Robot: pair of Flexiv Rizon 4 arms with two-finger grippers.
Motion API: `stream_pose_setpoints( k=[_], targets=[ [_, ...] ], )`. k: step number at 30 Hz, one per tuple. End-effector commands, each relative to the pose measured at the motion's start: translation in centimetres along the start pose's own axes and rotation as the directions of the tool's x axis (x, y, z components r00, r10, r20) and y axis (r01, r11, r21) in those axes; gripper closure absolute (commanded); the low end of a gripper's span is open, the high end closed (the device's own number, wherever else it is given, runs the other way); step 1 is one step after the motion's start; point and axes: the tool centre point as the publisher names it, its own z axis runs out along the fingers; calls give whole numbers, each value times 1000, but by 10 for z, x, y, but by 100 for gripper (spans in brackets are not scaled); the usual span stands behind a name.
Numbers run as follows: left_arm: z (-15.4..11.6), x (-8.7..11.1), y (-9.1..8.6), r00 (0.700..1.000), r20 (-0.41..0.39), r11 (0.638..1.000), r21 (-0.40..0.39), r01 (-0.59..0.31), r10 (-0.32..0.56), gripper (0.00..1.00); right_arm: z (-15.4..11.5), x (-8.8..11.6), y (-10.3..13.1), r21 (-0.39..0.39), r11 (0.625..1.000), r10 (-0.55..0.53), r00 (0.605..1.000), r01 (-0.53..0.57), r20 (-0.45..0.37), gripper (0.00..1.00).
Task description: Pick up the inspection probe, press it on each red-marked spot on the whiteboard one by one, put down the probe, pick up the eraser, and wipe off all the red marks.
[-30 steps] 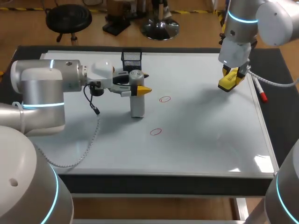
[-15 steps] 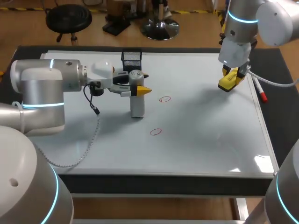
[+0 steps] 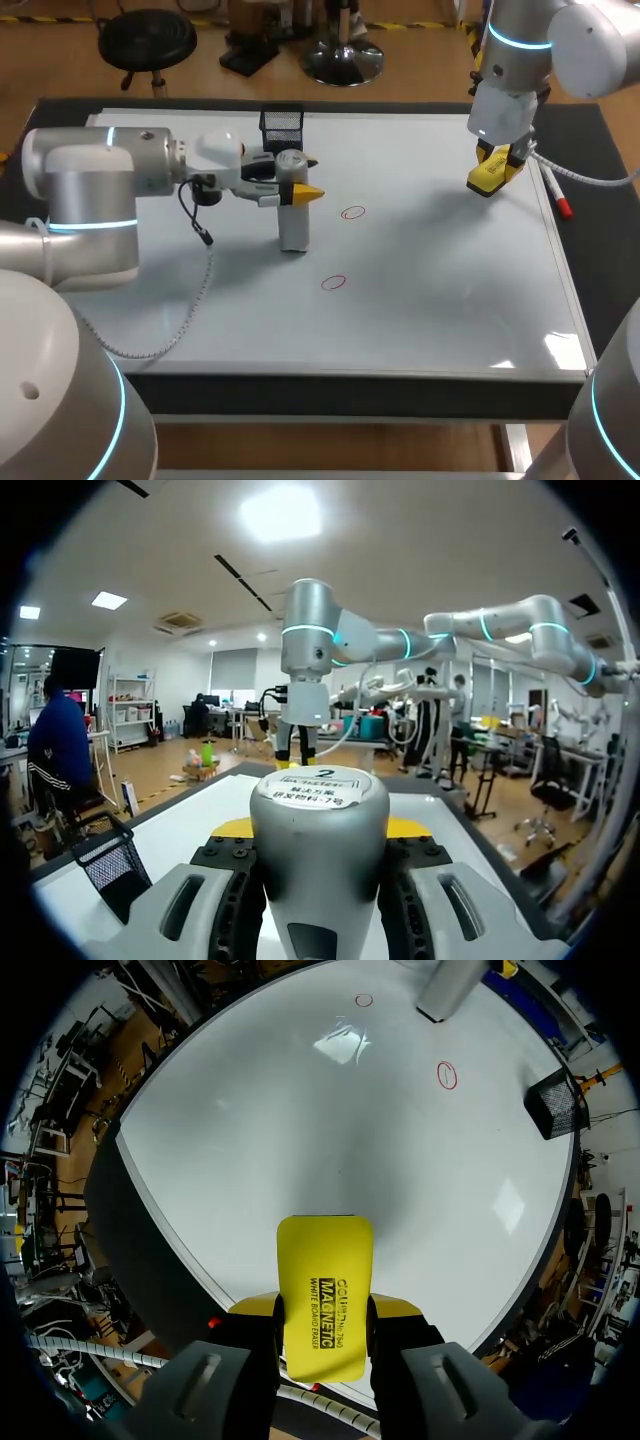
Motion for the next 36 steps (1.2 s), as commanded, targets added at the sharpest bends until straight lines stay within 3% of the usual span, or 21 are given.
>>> stream_pose_setpoints(
  k=[1, 18, 36],
  targets=[
    [-14, 4, -9, 999, 42, 1000, 15, -10, 9, 100, -1, 0, -1, 2, 1000, -1, 1000, 1, -2, 100],
    [-86, -7, -37, 968, 243, 997, 34, -76, 65, 100, -1, 0, -1, 2, 1000, -1, 1000, 1, -2, 100],
    [-154, 11, -35, 914, 400, 997, -6, -72, 68, 100, -1, 0, -1, 2, 1000, -1, 1000, 1, -2, 100]
  ],
)
